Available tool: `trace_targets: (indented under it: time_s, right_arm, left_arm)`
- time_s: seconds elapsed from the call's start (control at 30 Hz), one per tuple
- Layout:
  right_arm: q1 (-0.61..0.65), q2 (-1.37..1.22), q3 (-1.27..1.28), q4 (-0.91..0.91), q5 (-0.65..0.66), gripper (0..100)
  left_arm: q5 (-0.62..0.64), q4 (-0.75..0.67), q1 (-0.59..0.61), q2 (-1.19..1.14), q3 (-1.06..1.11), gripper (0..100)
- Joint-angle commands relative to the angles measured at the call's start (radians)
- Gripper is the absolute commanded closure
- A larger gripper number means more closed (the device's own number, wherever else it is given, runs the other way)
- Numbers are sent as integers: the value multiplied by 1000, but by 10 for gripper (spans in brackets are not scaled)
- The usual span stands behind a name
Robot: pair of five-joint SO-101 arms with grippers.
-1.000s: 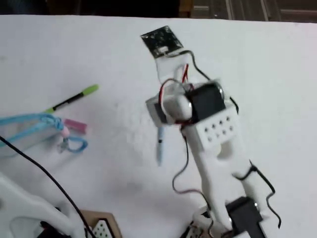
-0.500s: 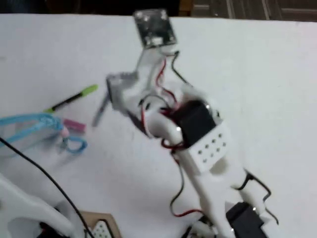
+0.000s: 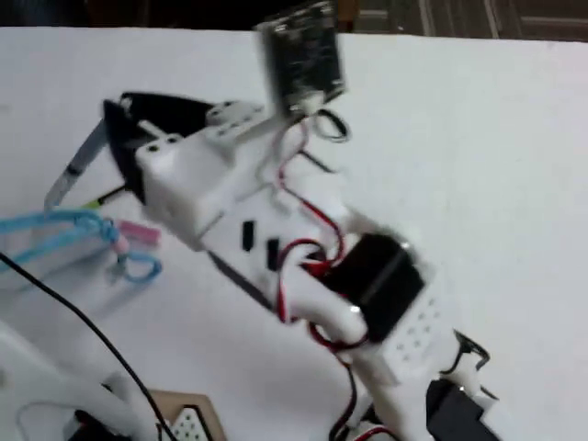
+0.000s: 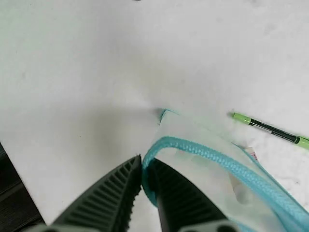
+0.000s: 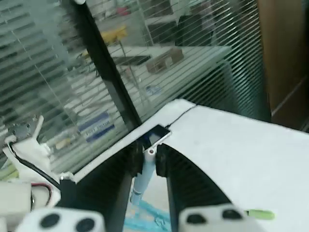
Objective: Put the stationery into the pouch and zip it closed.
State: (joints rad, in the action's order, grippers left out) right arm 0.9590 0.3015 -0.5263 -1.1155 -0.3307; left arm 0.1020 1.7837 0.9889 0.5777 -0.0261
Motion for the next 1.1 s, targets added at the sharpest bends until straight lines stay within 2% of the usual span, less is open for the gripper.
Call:
trace_targets:
  time_s: [0.0, 0.2, 0.33, 0.53, 0.63, 0.77, 0.83, 1.0, 1.07]
  right_arm:
    - [28, 2, 46, 33, -3, 981]
    - [33, -7, 124, 45, -5, 981]
    - [35, -7, 241, 159, -3, 981]
    - [116, -7, 393, 306, 0, 981]
    - [173, -7, 451, 346, 68, 981]
    - [271, -7, 555, 389, 241, 977]
    - [298, -7, 606, 417, 273, 920]
    - [303, -7, 638, 429, 281, 605]
    - [302, -2, 637, 427, 278, 563]
  left_arm:
    - [-5, 2, -7, -10, 3, 978]
    - [-5, 2, -7, -10, 3, 978]
    - [-5, 2, -7, -10, 3, 978]
    - [-5, 2, -7, -10, 3, 978]
    - [-5, 2, -7, -10, 3, 978]
    - [-5, 2, -7, -10, 3, 978]
    - [-5, 2, -7, -10, 3, 978]
    - [-5, 2, -7, -10, 3, 978]
    - [-5, 2, -7, -10, 3, 978]
